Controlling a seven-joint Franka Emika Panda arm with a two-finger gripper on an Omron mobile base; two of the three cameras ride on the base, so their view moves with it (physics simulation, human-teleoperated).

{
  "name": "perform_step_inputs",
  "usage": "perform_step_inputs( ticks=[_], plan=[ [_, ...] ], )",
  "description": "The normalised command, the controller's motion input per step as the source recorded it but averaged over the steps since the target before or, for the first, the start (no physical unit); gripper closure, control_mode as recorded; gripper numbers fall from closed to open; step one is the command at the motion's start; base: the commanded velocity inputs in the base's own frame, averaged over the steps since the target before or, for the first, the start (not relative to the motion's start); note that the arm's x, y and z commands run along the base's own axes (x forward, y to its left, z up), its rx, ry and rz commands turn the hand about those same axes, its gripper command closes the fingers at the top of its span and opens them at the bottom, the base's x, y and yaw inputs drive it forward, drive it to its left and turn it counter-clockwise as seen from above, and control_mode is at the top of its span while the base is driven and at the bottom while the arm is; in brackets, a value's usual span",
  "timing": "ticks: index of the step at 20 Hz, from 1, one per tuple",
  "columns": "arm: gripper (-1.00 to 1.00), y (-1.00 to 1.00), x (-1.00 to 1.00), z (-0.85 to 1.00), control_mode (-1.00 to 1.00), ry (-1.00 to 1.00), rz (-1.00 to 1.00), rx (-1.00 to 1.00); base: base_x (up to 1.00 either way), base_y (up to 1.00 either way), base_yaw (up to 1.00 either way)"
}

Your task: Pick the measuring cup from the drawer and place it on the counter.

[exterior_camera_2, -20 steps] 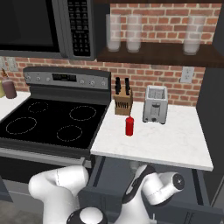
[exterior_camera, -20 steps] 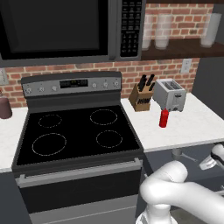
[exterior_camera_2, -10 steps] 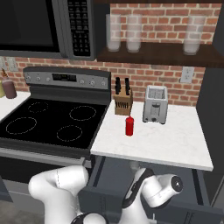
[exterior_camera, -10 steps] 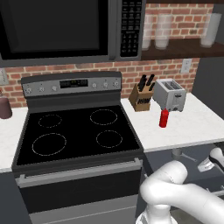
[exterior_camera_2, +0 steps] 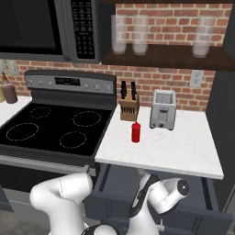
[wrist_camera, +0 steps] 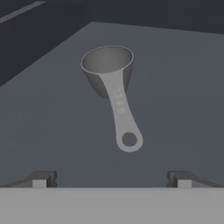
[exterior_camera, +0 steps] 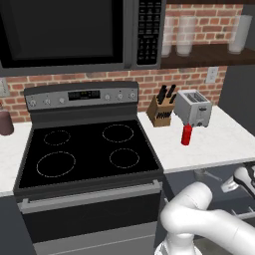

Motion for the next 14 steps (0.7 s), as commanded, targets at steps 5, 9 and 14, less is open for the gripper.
perform_step_inputs(
  ticks=[5, 9, 14],
  plan=[
    [-1.00, -0.06, 0.07, 0.01, -1.00, -0.01, 0.04, 0.01, 0.00, 0.00, 0.00],
    [-1.00, -0.25, -0.28, -0.04, -1.00, 0.00, 0.04, 0.00, 0.00, 0.00, 0.00],
    [-1.00, -0.47, -0.95, -0.29, -1.00, 0.02, 0.08, -0.01, 0.00, 0.00, 0.00]
  ],
)
